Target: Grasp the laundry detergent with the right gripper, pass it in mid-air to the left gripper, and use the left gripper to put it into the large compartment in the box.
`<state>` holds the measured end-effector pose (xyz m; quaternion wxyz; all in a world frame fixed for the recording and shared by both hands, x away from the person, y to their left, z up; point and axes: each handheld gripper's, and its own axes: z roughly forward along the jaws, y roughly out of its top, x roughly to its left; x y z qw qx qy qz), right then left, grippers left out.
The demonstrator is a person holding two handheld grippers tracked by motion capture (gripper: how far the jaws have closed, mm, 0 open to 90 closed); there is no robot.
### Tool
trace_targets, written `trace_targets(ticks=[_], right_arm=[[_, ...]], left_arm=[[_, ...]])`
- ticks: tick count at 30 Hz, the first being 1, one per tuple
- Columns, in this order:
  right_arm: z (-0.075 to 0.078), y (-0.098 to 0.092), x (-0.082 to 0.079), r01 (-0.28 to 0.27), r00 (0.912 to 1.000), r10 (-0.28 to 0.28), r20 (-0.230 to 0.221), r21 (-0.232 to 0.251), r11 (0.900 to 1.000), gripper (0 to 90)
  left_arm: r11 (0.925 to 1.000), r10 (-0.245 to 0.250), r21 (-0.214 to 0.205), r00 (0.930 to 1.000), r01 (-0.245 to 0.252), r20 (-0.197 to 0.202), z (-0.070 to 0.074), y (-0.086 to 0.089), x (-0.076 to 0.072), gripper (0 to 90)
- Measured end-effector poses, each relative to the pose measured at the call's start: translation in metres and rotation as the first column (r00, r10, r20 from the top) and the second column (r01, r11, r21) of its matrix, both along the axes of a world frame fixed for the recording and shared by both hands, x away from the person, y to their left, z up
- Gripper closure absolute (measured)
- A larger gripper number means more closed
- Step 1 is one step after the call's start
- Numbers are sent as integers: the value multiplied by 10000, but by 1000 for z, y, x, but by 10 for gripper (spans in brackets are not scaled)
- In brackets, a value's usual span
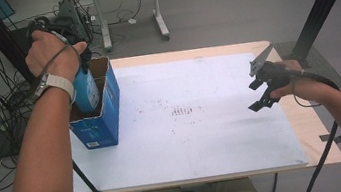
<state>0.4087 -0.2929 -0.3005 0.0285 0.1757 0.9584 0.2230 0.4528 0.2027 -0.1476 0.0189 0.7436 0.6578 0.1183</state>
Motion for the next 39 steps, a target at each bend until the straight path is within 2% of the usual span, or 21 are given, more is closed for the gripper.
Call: trace_targets(ticks=[18,33,39], right_arm=[[-5,-3,0,82,9999,-83,-98,-31,10000,128],[-9,-1,1,87,9998,-87,-195,2,10000,127],[-11,-3,0,128,9996,-128,-236,2,9999,127]], left_arm=[[9999,-22,-106,9995,19,-312,-44,4,3,373],[9999,-128,36,9996,129,-249,-64,7,3,373],[9999,-131,-2,9994,131,-312,-78,8,3,373]])
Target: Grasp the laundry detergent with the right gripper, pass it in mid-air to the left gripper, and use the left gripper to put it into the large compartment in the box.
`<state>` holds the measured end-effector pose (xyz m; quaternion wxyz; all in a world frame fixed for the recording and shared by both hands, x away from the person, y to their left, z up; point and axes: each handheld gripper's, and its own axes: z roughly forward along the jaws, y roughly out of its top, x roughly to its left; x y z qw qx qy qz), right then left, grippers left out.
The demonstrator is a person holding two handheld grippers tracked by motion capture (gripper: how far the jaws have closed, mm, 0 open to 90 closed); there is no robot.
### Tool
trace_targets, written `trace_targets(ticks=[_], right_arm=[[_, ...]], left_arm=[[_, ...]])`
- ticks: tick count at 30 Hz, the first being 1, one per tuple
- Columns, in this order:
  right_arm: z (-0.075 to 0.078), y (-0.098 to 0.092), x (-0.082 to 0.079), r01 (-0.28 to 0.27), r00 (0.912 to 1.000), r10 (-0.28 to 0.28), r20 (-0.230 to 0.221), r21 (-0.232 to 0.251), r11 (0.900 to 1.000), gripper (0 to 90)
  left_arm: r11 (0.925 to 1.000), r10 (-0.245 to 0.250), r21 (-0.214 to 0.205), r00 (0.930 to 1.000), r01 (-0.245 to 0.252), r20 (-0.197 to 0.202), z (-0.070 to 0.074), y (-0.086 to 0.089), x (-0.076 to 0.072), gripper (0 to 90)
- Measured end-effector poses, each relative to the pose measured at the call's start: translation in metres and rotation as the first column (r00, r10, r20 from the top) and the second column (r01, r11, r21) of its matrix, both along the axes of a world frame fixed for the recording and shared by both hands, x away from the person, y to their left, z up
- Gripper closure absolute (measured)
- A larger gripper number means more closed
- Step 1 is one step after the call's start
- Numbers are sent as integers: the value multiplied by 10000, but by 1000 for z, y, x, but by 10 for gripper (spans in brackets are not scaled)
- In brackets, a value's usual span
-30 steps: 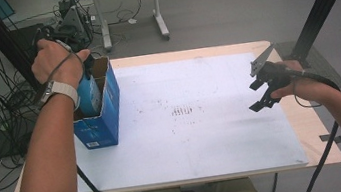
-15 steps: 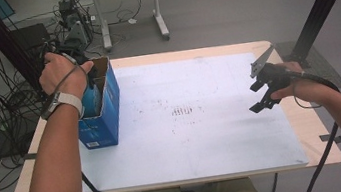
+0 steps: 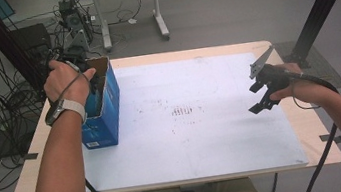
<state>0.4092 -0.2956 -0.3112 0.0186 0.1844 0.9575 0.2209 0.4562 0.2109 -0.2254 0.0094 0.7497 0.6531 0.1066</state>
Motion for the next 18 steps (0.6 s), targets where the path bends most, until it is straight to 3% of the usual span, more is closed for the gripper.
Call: trace_targets(ticks=[18], right_arm=[[-5,-3,-1,117,9998,-118,-127,-31,9999,127]], left_arm=[[9999,-93,-48,9996,92,-260,-36,3,0,374]])
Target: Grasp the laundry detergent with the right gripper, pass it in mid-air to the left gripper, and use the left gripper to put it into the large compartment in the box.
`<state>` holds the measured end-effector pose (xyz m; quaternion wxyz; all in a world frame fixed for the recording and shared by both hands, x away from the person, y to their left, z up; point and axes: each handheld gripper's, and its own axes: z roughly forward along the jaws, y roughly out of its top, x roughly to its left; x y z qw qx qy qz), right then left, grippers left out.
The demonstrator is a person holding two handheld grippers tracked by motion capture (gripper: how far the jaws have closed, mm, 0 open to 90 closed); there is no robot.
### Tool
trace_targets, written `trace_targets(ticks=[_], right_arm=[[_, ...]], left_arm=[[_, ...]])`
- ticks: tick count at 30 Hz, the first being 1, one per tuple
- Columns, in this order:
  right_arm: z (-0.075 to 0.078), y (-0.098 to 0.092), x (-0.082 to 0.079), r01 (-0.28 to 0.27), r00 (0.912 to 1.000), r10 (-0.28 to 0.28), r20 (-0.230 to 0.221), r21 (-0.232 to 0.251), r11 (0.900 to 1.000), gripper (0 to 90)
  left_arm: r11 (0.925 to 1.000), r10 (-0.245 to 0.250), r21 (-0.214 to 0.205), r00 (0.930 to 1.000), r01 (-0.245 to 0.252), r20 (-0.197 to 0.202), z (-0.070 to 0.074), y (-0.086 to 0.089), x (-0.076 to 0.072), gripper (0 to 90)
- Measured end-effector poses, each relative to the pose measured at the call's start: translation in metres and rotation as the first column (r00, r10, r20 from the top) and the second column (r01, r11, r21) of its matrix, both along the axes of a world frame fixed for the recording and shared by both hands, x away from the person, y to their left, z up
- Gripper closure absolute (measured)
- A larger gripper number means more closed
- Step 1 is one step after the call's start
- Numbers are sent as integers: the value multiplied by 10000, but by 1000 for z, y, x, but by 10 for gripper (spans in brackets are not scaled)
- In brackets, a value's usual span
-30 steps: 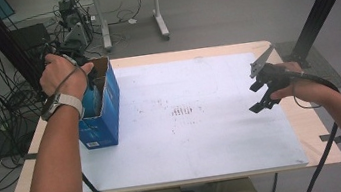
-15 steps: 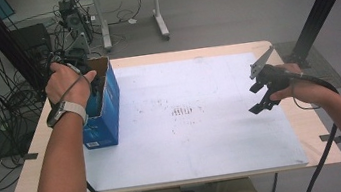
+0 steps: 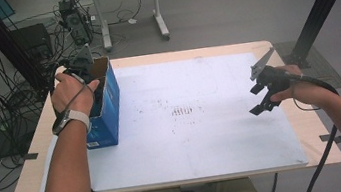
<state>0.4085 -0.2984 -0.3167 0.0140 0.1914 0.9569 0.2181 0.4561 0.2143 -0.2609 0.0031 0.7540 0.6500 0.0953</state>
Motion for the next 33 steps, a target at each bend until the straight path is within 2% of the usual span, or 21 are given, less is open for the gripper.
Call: trace_targets(ticks=[2,33], right_arm=[[-1,0,0,-7,10000,7,-12,6,10000,127],[-1,0,-1,8,10000,-8,22,29,10000,127]], left_arm=[[10000,-37,5,9999,37,97,-2,-1,0,374],[10000,-18,82,10000,18,-6,-2,-2,1,372]])
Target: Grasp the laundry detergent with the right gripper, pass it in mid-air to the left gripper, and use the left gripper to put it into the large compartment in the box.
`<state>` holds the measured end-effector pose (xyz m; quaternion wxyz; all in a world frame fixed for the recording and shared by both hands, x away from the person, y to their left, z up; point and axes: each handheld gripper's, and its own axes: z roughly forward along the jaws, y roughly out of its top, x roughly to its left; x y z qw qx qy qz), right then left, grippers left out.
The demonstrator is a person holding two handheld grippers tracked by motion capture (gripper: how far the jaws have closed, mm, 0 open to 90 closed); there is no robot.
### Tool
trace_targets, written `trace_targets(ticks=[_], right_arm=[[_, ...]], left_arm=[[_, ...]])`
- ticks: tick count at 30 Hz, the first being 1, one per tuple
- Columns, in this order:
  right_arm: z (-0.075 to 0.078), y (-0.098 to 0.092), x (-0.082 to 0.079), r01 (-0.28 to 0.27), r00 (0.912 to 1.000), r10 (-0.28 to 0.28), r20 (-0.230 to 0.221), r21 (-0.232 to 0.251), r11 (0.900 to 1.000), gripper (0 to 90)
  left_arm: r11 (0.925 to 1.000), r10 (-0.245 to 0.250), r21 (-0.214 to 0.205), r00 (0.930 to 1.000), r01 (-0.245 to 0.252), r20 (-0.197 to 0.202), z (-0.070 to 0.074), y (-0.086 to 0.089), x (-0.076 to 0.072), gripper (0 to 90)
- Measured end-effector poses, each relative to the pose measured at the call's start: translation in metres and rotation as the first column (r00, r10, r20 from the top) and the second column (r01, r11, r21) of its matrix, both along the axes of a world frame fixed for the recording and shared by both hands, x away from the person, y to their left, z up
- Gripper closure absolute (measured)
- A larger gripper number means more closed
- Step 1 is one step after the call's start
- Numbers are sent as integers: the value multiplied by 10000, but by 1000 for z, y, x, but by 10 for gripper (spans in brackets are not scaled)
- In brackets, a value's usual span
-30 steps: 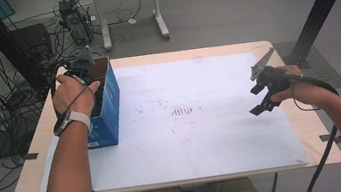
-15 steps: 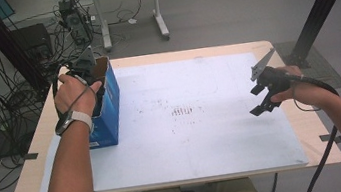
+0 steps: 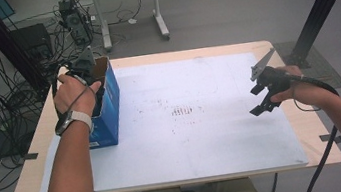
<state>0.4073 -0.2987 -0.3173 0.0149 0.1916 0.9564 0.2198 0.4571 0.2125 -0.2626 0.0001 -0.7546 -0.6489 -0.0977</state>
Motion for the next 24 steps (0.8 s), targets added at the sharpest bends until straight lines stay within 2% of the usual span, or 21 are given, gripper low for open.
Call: trace_targets(ticks=[24], right_arm=[[0,1,0,-36,10000,36,7,-3,10000,127]], left_arm=[[10000,11,54,10000,-11,19,0,0,0,371]])
